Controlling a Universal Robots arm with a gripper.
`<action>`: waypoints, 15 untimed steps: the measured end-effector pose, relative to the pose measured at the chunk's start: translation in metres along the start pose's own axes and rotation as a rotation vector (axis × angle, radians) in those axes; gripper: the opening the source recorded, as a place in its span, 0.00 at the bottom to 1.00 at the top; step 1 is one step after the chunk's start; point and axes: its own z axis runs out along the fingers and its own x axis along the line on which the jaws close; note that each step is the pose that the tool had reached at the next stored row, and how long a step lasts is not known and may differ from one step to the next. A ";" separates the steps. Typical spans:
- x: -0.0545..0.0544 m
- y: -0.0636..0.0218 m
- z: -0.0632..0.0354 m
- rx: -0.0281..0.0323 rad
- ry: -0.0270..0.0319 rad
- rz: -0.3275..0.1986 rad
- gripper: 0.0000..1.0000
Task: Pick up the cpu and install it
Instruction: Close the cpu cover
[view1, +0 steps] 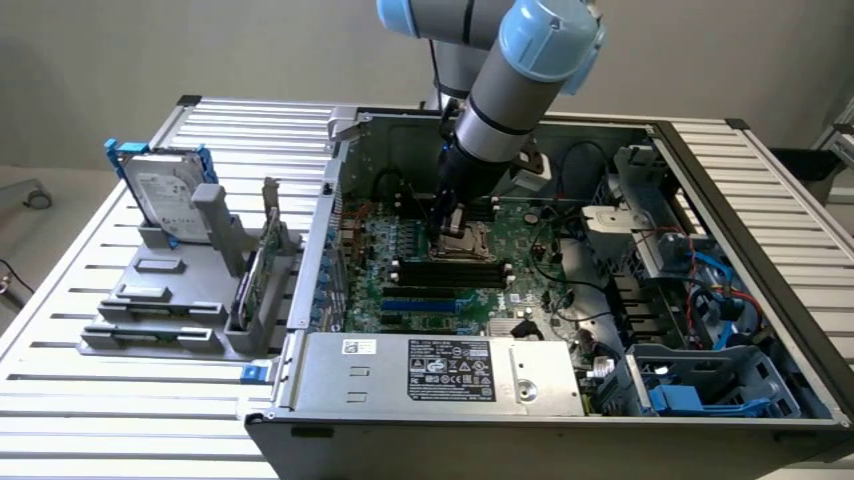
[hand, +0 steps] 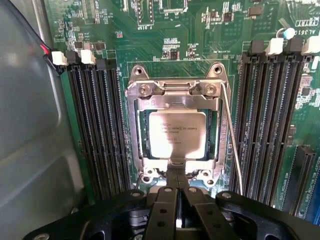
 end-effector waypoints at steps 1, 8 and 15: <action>0.000 -0.0001 0.0001 0.0000 0.0002 0.000 0.11; 0.001 -0.0039 -0.0060 0.0002 0.0003 0.000 0.11; 0.000 -0.0195 -0.0071 0.0058 0.0016 0.000 0.11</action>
